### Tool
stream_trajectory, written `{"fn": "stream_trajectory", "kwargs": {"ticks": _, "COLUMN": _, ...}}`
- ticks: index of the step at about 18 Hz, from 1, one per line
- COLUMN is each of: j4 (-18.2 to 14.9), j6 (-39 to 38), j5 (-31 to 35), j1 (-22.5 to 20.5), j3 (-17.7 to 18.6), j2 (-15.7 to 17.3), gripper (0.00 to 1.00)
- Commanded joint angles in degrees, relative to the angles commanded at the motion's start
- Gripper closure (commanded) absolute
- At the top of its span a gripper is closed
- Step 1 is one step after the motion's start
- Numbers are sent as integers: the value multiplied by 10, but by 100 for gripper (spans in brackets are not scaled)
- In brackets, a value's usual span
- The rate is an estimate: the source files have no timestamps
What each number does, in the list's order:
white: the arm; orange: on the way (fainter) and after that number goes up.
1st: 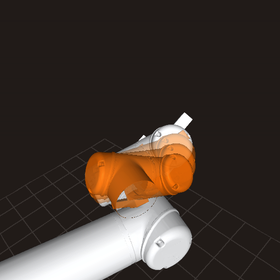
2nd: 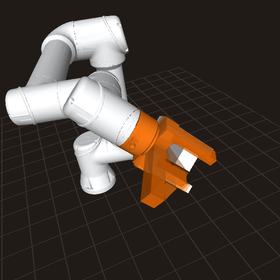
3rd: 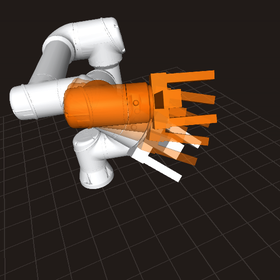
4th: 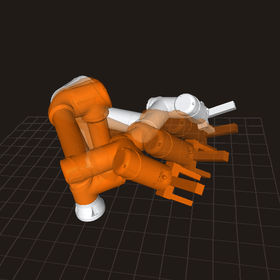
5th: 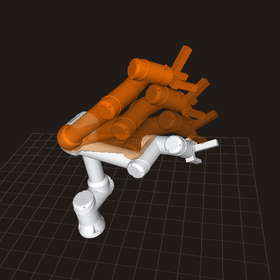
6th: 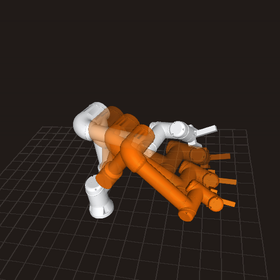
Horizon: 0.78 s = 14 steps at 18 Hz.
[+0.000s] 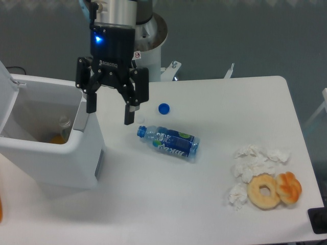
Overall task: Close the trash can
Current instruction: 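Move the open gripper up and toward the white trash bin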
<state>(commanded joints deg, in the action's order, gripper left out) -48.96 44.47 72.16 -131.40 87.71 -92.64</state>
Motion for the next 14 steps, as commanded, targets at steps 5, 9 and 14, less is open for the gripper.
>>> {"fn": "stream_trajectory", "kwargs": {"ticks": 5, "j4": 0, "j6": -55, "j5": -7, "j1": 1, "j3": 0, "j2": 1, "gripper": 0}}
{"fn": "stream_trajectory", "kwargs": {"ticks": 9, "j4": 1, "j6": -98, "j5": -58, "j1": 2, "j3": -2, "j2": 8, "gripper": 0}}
{"fn": "stream_trajectory", "kwargs": {"ticks": 14, "j4": 0, "j6": -212, "j5": -70, "j1": 12, "j3": -4, "j2": 20, "gripper": 0}}
